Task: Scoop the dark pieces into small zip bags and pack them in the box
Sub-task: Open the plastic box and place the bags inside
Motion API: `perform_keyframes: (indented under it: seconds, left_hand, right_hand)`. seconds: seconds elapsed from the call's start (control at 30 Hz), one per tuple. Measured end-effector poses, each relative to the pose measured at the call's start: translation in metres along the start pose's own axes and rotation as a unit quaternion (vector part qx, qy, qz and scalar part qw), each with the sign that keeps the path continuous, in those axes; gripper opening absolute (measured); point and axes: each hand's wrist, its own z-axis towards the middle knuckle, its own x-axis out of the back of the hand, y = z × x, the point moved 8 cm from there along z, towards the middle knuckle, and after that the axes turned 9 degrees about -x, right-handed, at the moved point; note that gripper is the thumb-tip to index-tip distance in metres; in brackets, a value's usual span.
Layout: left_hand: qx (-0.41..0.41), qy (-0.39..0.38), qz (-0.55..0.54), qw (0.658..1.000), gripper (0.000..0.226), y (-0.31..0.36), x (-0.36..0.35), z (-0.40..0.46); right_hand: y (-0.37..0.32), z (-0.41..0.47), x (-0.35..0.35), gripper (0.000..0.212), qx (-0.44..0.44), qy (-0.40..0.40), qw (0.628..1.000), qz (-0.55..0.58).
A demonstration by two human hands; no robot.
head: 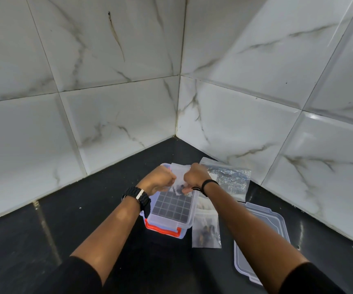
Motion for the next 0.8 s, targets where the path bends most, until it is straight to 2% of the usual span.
perform_keyframes:
  seconds: [0.13,0.3,0.43,0.53,0.67,0.8]
  left_hand:
    - [0.014,-0.012,0.031,0.999,0.029,-0.004,-0.008,0.001]
    - [0.025,-0.017,0.027,0.999,0.025,-0.006,-0.013,0.004]
    - [-0.020,0.017,0.029,0.999,0.033,0.001,-0.006,0.006]
    - [-0.056,0.048,0.018,0.997,0.030,0.009,-0.001,-0.001]
    - [-0.105,0.111,-0.015,0.988,0.028,0.019,-0.002,-0.025]
    - [-0.163,0.146,-0.066,0.974,0.023,0.031,-0.027,-0.078]
  right_hand:
    - [-0.003,0.004,0.000,0.024,0.020,0.047,0.993,-0.102]
    - [-0.013,0.003,0.007,0.021,0.068,0.124,0.975,-0.170]
    - [-0.017,-0.008,0.012,0.019,0.122,0.181,0.955,-0.199]
    - [-0.010,-0.014,0.023,0.029,0.140,0.196,0.960,-0.145]
    - [0.015,-0.035,0.051,0.018,0.137,0.214,0.967,0.012]
    - [0.064,-0.071,0.055,0.018,0.068,0.132,0.979,0.138]
